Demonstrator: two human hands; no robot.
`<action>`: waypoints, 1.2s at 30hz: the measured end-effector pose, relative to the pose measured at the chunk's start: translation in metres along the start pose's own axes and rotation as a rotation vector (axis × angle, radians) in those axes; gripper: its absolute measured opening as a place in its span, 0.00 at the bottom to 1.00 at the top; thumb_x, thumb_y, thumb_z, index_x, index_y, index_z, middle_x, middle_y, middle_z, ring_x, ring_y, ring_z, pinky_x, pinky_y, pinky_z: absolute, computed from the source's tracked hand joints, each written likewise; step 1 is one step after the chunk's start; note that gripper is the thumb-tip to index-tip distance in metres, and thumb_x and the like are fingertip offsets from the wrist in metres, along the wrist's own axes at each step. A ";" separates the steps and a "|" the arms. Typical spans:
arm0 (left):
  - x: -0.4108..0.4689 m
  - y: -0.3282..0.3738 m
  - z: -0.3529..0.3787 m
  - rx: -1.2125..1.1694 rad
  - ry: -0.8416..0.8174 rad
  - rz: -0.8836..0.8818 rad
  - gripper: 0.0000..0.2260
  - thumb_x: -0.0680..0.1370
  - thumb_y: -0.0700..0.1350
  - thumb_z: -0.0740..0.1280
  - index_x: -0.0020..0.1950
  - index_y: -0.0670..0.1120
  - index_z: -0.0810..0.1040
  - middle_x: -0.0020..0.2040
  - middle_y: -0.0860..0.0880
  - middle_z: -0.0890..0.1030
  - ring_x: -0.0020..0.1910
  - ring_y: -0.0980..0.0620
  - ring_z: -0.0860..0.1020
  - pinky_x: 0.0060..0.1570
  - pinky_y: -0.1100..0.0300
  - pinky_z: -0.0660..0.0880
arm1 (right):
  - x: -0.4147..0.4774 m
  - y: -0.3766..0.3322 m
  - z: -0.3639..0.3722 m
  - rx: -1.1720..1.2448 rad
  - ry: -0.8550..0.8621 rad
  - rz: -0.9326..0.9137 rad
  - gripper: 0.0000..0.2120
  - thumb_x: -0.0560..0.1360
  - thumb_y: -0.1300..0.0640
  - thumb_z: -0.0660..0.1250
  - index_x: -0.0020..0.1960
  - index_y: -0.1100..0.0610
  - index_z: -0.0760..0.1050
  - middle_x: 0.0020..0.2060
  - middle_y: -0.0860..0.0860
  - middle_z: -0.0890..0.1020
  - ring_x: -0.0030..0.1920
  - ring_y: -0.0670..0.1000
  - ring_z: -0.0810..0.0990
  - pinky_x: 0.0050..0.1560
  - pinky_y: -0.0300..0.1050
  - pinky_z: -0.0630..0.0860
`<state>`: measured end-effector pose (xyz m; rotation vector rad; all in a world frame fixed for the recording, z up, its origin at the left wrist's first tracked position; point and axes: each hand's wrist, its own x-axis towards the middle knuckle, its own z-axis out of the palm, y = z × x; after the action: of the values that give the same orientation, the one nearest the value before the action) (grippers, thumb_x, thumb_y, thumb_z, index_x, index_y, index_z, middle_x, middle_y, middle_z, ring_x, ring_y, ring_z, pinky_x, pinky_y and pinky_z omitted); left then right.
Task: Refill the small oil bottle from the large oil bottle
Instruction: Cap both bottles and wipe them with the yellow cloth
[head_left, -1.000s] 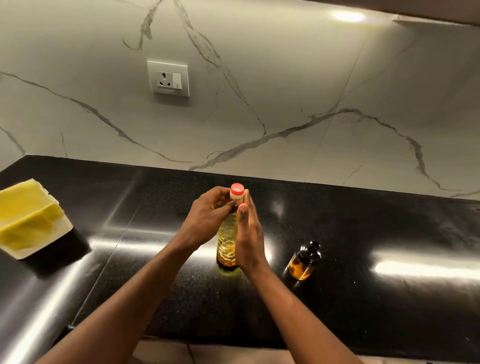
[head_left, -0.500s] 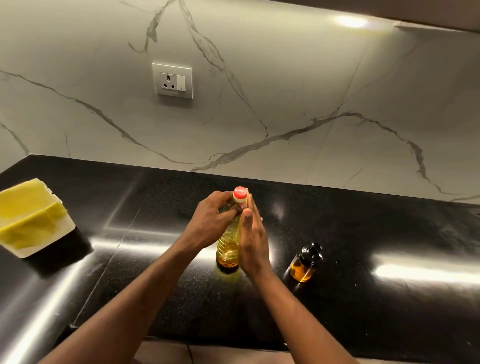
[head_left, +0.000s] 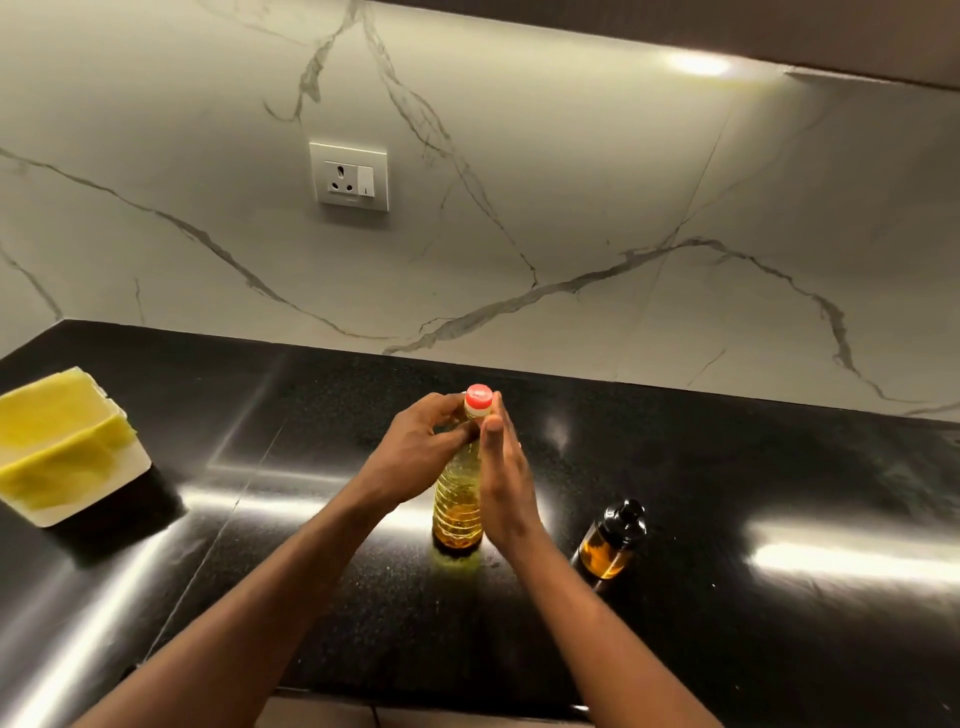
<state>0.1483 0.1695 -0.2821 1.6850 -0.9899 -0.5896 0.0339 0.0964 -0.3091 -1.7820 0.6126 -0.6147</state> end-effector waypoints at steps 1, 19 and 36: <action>0.000 0.001 -0.001 -0.024 -0.021 0.002 0.13 0.83 0.50 0.68 0.67 0.55 0.80 0.62 0.51 0.81 0.61 0.55 0.80 0.59 0.58 0.79 | 0.007 -0.001 -0.007 0.035 -0.017 0.014 0.49 0.72 0.16 0.43 0.83 0.44 0.63 0.80 0.49 0.70 0.81 0.49 0.67 0.82 0.64 0.61; -0.006 -0.004 0.008 0.041 0.099 0.071 0.12 0.81 0.51 0.71 0.65 0.59 0.81 0.55 0.61 0.84 0.55 0.68 0.81 0.54 0.71 0.74 | 0.009 0.015 -0.004 0.075 0.001 0.081 0.46 0.75 0.18 0.43 0.83 0.43 0.63 0.80 0.47 0.70 0.81 0.49 0.66 0.83 0.63 0.59; -0.010 -0.045 0.018 0.059 0.098 -0.082 0.32 0.68 0.67 0.78 0.68 0.60 0.73 0.58 0.60 0.83 0.57 0.63 0.82 0.56 0.60 0.81 | -0.017 0.067 0.013 0.165 0.075 0.258 0.36 0.79 0.21 0.44 0.81 0.35 0.63 0.81 0.47 0.68 0.81 0.49 0.65 0.82 0.60 0.59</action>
<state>0.1434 0.1737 -0.3314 1.7967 -0.8792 -0.5310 0.0227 0.0989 -0.3789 -1.5013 0.8058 -0.5396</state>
